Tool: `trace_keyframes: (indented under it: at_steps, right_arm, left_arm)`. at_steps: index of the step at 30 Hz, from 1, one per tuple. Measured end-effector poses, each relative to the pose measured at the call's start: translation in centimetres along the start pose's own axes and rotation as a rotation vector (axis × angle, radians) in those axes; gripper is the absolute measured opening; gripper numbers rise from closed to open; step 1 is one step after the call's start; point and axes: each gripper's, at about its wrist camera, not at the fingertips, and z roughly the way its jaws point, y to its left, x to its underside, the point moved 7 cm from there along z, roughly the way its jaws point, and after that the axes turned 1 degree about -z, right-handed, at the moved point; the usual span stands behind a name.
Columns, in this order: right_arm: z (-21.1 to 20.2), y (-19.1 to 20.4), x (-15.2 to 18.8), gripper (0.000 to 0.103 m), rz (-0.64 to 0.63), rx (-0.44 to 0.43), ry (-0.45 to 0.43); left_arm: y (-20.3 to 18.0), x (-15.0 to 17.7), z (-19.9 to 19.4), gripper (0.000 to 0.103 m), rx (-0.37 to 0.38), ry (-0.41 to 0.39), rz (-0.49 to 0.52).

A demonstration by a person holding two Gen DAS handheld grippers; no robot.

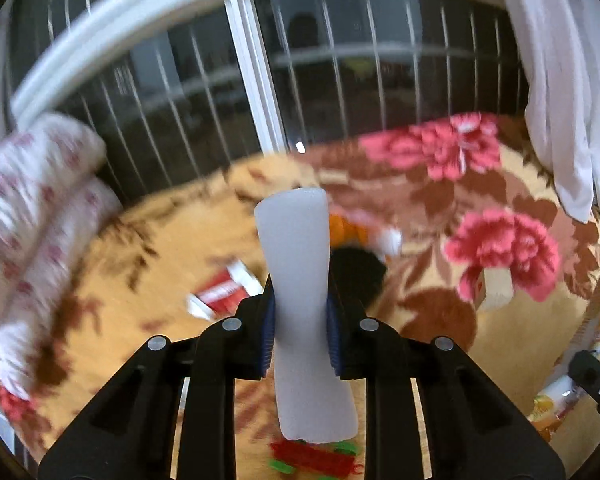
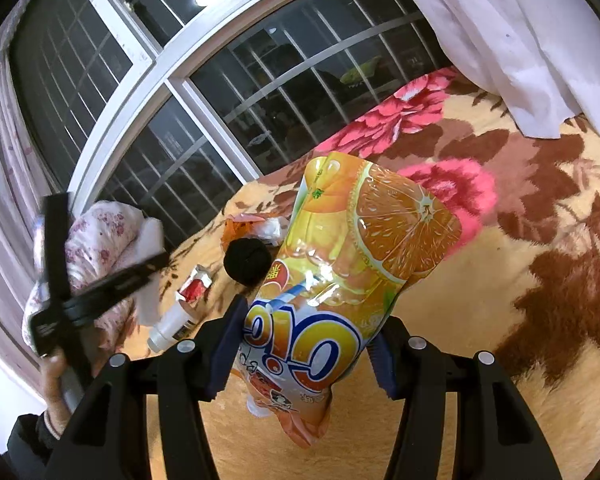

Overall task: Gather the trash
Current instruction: 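Carry the pouch and white strip with both tools over the orange bin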

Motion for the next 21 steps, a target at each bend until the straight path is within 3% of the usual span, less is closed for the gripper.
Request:
trace_keyframes:
  at_steps: [3,6,13,17,21]
  right_arm:
    - [-0.5,0.7,0.1,0.055,-0.025,-0.024,-0.017]
    - [-1.7,1.6,0.5,0.055,-0.068,-0.043,-0.039]
    - [-6.6,5.1,4.0,0.055,-0.260,-0.111,-0.044]
    - [-9.6,6.9,7.7,0.055,-0.300,-0.152,0.038]
    - [-12.3,9.0,13.5,0.055,-0.416,-0.193,0.225]
  left_arm:
    - [0.4,-0.5,-2.9,0.021,-0.011,-0.057,0.004]
    - [1.1,0.5,-5.4,0.021,0.015,-0.064,-0.014]
    - [1.5,7.8,-11.6,0.021,0.122,-0.029,0.032]
    - [1.3,13.0,-14.0,0.021,0.171,0.015,0.093]
    - [0.9,19.3,-15.8,0.021,0.231,0.072,0.169]
